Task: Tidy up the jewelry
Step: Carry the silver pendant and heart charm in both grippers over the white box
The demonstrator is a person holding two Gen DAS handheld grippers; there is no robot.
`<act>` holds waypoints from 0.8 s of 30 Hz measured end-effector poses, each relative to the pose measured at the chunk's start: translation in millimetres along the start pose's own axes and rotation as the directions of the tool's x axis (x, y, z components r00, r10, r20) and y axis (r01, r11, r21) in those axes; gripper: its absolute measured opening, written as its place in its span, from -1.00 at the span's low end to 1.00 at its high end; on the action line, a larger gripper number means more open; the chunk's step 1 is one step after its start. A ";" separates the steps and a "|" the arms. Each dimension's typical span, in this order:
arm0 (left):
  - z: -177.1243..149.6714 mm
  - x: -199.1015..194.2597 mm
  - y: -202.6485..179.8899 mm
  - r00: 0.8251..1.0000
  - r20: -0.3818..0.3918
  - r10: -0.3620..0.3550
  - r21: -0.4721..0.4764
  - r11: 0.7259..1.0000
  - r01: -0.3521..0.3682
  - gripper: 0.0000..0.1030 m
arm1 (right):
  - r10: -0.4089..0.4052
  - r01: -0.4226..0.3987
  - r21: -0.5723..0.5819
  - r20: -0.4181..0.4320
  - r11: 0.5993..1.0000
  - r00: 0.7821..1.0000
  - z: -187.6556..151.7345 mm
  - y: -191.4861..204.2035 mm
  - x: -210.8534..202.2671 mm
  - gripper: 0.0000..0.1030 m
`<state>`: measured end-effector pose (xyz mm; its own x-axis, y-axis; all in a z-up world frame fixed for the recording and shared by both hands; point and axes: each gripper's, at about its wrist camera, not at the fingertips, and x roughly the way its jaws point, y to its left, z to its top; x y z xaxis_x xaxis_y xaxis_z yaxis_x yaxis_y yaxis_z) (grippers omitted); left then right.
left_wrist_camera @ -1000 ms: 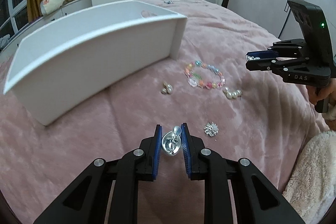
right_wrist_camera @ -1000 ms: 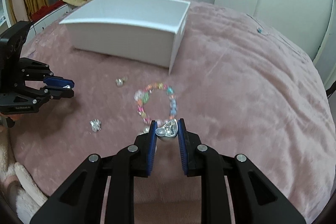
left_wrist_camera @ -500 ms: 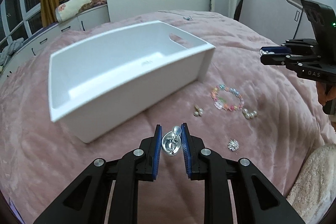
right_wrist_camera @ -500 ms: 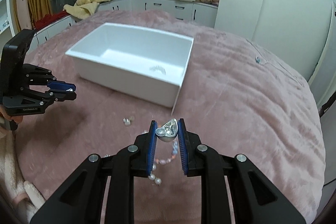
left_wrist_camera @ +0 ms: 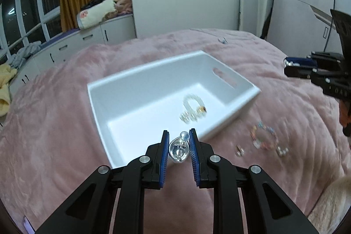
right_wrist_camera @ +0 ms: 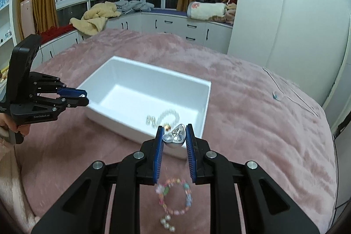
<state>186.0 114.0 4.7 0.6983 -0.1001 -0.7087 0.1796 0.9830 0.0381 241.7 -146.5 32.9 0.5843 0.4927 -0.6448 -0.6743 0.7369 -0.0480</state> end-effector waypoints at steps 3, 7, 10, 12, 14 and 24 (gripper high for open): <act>16.7 2.7 8.6 1.000 0.013 0.011 0.008 1.000 -0.011 -0.55 | 0.013 -0.013 0.006 0.020 1.000 1.000 14.8 1.4 9.3 -0.60; 36.5 8.9 20.5 1.000 0.020 0.023 0.016 1.000 -0.023 -0.55 | 0.035 -0.035 0.009 0.026 0.999 0.999 32.6 3.6 27.0 -0.60; 46.3 19.6 27.9 1.000 0.008 0.029 0.015 0.999 -0.029 -0.55 | 0.046 -0.047 0.014 0.016 0.999 0.999 42.4 4.9 43.1 -0.60; 52.2 33.6 33.8 0.999 -0.023 0.037 0.010 0.999 -0.036 -0.55 | 0.054 -0.054 0.026 0.002 0.998 0.999 48.6 4.4 56.9 -0.60; 57.8 49.5 41.6 0.998 -0.056 0.038 -0.006 0.999 -0.039 -0.55 | 0.064 -0.063 0.047 -0.019 0.997 0.998 53.6 2.1 73.0 -0.60; 63.5 121.1 61.3 0.970 -0.234 0.065 -0.046 0.996 -0.078 -0.55 | 0.101 -0.070 0.157 -0.201 0.985 0.974 48.4 -4.9 155.1 -0.60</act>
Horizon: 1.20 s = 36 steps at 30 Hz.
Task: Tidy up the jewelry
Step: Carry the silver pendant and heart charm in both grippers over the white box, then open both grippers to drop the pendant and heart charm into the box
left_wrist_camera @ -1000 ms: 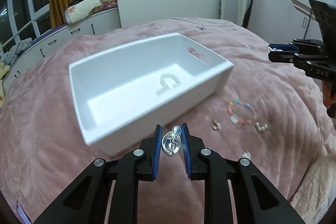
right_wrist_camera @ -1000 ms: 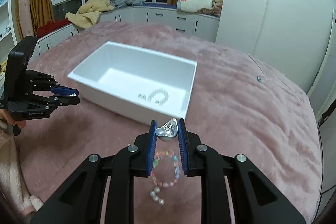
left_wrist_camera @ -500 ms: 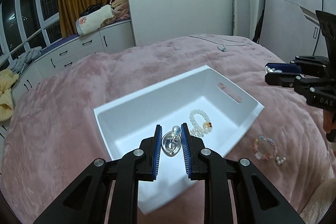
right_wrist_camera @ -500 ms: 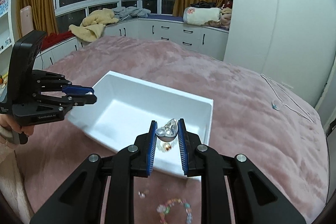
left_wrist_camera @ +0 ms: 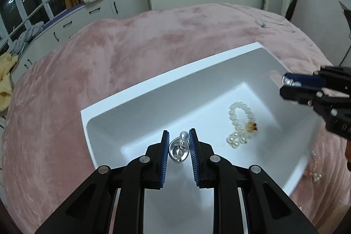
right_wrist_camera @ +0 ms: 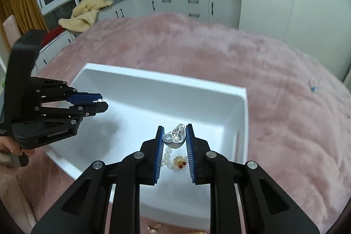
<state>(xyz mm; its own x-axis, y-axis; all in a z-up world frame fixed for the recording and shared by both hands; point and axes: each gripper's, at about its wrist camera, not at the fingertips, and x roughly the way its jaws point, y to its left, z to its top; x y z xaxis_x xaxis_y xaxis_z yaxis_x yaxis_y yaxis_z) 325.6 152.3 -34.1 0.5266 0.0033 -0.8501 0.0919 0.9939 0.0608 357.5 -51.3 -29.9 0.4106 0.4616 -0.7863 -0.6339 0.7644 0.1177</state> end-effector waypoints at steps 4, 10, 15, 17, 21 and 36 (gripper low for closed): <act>0.1 12.7 4.0 0.999 -0.036 0.012 -0.021 1.000 -0.012 -0.55 | 0.012 -0.012 0.018 -0.029 1.000 1.000 4.7 3.6 18.1 -0.60; 0.9 12.7 4.2 0.999 -0.037 0.033 -0.020 0.999 -0.034 -0.54 | 0.009 -0.009 0.022 -0.029 1.000 1.000 11.9 10.3 27.2 -0.58; 0.6 6.2 3.9 0.998 -0.014 0.056 -0.030 0.998 -0.056 -0.23 | 0.000 0.000 0.027 -0.022 1.000 1.000 13.4 12.0 22.6 -0.36; 0.4 3.4 7.4 0.999 -0.009 0.049 -0.053 0.997 -0.049 -0.22 | -0.009 0.009 0.028 -0.012 1.000 1.000 14.6 11.5 18.9 -0.22; -1.6 -9.5 12.8 0.998 0.034 0.055 -0.079 0.996 -0.052 0.04 | -0.030 0.029 0.028 0.031 0.999 0.999 15.3 10.0 2.8 0.22; -30.7 -103.2 -10.2 0.962 0.271 0.035 -0.052 0.998 -0.022 0.67 | -0.052 0.051 0.010 0.192 0.999 0.980 -4.2 2.9 -94.5 0.52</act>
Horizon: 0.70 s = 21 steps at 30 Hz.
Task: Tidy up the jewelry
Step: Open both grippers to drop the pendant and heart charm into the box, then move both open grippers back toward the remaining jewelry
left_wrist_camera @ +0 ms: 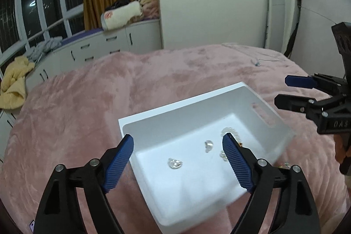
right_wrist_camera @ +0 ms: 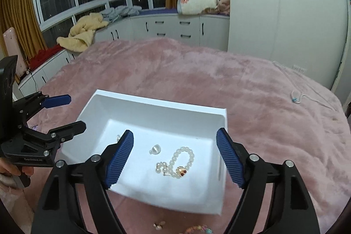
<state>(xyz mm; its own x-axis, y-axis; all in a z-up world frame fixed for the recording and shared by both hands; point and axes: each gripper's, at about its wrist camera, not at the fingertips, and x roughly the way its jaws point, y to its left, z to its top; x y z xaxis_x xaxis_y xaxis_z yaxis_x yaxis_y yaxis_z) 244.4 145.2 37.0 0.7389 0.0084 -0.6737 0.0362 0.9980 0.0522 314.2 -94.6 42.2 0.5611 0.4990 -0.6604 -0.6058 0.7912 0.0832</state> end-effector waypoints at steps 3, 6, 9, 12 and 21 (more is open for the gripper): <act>-2.7 -20.1 -13.3 0.999 0.040 -0.002 0.027 1.000 0.001 0.74 | -0.008 0.008 -0.001 0.022 1.000 1.000 -6.6 -4.3 -22.0 0.53; -7.2 -38.1 -25.2 0.997 0.073 -0.018 0.038 0.999 0.015 0.78 | -0.018 0.018 -0.007 0.039 1.000 0.999 -14.2 -7.1 -40.3 0.56; -13.3 -52.8 -38.4 0.995 0.092 -0.042 0.052 0.998 0.037 0.78 | -0.034 0.034 -0.010 0.051 0.999 0.998 -22.6 -10.4 -56.2 0.60; -19.2 -60.5 -48.7 0.994 0.094 -0.060 0.068 0.996 0.054 0.78 | -0.038 0.039 -0.018 0.051 0.999 0.998 -31.9 -11.6 -69.2 0.60; -43.5 -80.7 -78.5 0.987 0.106 -0.119 0.126 0.986 0.105 0.81 | -0.074 0.075 -0.058 0.030 0.995 0.997 -71.8 -18.2 -97.3 0.69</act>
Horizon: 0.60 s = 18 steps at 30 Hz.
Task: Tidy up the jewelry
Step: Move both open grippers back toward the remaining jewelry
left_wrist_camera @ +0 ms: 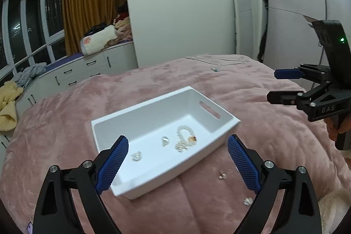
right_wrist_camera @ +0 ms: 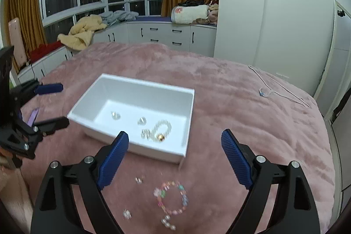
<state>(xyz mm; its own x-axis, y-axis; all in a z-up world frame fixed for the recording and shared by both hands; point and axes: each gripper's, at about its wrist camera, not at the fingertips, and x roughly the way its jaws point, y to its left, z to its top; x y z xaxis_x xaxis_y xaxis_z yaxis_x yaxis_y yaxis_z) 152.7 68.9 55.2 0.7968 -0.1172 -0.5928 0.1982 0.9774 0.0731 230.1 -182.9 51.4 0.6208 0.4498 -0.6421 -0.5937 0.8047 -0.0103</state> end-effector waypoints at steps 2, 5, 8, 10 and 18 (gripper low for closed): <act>-6.6 0.2 -9.4 1.000 -0.009 -0.026 0.020 0.999 0.026 0.81 | 0.007 -0.007 0.000 -0.014 1.000 1.000 -10.2 -3.1 -1.4 0.71; -17.6 7.2 -23.4 0.998 -0.036 -0.060 0.048 0.997 0.061 0.81 | 0.005 -0.005 0.008 -0.039 1.000 0.999 -27.2 -8.2 -1.4 0.74; -28.6 15.8 -36.5 0.995 -0.064 -0.075 0.054 0.995 0.078 0.81 | 0.008 -0.007 0.018 -0.060 1.000 0.998 -46.3 -12.0 -1.5 0.73; -33.5 19.9 -41.6 0.993 -0.075 -0.088 0.050 0.994 0.092 0.81 | 0.008 -0.007 0.019 -0.071 1.000 0.997 -59.2 -13.4 -2.9 0.73; -54.4 40.3 -64.7 0.979 -0.104 -0.172 0.049 0.983 0.178 0.81 | -0.011 0.005 -0.040 -0.138 0.999 0.990 -105.5 -14.2 8.7 0.73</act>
<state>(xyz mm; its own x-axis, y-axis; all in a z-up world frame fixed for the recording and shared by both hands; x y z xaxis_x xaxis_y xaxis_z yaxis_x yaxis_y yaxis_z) 141.0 10.5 -17.1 0.6867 -0.2648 -0.6770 0.3649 0.9310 0.0060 189.9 -231.3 -34.9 0.5504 0.3835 -0.7416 -0.6103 0.7910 -0.0439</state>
